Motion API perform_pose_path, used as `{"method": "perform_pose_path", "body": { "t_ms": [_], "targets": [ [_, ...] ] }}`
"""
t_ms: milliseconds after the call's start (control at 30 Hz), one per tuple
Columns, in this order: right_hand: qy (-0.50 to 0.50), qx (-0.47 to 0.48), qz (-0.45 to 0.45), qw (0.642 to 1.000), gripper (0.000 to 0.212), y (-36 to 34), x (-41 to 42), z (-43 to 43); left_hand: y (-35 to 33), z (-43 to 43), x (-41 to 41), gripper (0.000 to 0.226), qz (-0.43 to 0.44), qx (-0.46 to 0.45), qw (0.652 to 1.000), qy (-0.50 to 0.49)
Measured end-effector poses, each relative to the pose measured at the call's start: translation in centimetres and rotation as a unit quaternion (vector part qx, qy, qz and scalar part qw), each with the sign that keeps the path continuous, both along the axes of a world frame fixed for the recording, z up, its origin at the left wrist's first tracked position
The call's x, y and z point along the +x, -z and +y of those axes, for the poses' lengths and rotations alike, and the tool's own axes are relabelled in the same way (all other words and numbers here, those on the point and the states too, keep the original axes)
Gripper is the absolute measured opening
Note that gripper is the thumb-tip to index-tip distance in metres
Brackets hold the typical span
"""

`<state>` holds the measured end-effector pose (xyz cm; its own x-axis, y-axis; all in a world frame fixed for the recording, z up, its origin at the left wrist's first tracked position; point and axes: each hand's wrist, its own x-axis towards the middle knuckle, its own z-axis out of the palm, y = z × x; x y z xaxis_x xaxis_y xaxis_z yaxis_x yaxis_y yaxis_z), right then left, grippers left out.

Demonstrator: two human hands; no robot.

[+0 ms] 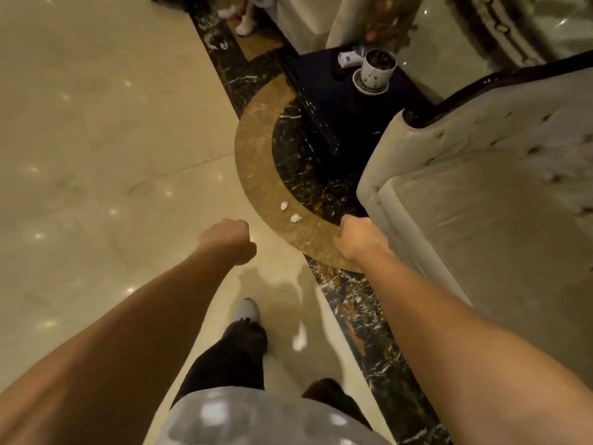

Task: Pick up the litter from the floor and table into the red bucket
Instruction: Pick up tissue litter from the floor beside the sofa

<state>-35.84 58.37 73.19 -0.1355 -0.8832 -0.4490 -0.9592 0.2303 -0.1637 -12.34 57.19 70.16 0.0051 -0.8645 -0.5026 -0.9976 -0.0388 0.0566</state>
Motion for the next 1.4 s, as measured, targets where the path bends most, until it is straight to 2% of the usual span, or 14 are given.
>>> {"method": "perform_pose_path", "body": {
  "t_ms": [200,333,433,533,733,800,933,1033,1133,1200,1300,1333,1400],
  "targets": [
    [0.104,0.063,-0.048,0.991,0.028,6.9,3.7,-9.7,5.9,-14.3,2.6,0.031,0.001,0.094,0.995,-0.024],
    [0.167,0.106,-0.045,0.979,0.037,14.4,3.0,-15.7,13.3,-21.4,0.6,0.027,0.021,0.125,0.992,0.024],
    [0.19,0.115,-0.044,0.974,0.038,22.7,2.2,-21.2,21.9,-26.5,-1.3,0.029,0.019,0.139,0.988,0.062],
    [0.195,0.111,-0.044,0.973,0.036,31.7,1.9,-25.9,30.8,-30.6,-2.3,0.032,0.025,0.141,0.988,0.059],
    [0.198,0.11,-0.081,0.971,0.03,51.4,2.1,-31.4,51.1,-38.0,-3.5,0.034,0.019,0.14,0.987,0.074],
    [0.163,0.114,-0.086,0.976,0.035,58.3,2.7,-32.4,58.1,-39.7,-3.8,0.04,0.034,0.128,0.988,0.078],
    [0.138,0.114,-0.092,0.98,0.051,67.7,3.3,-34.1,67.7,-41.9,-4.9,0.065,0.025,0.089,0.981,0.172],
    [0.111,0.097,-0.08,0.986,0.059,73.8,3.6,-35.0,74.1,-43.1,-5.5,0.072,0.054,0.089,0.977,0.188],
    [0.072,0.114,-0.09,0.987,0.063,77.5,3.9,-35.6,77.7,-43.9,-6.6,0.074,0.071,0.09,0.97,0.215],
    [0.041,0.109,-0.064,0.991,0.056,79.3,4.2,-35.6,79.0,-44.2,-7.4,0.073,0.083,0.071,0.969,0.22],
    [0.046,0.04,-0.073,0.995,0.025,80.1,4.3,-35.4,79.3,-44.1,-8.5,0.043,0.165,0.009,0.963,0.212],
    [0.05,0.03,-0.085,0.995,0.017,80.0,4.2,-35.4,79.0,-44.2,-8.6,0.032,0.181,0.018,0.961,0.21],
    [0.085,-0.002,-0.094,0.992,0.012,78.7,3.9,-35.3,77.4,-44.1,-8.5,0.026,0.183,0.065,0.955,0.224]
  ]
}}
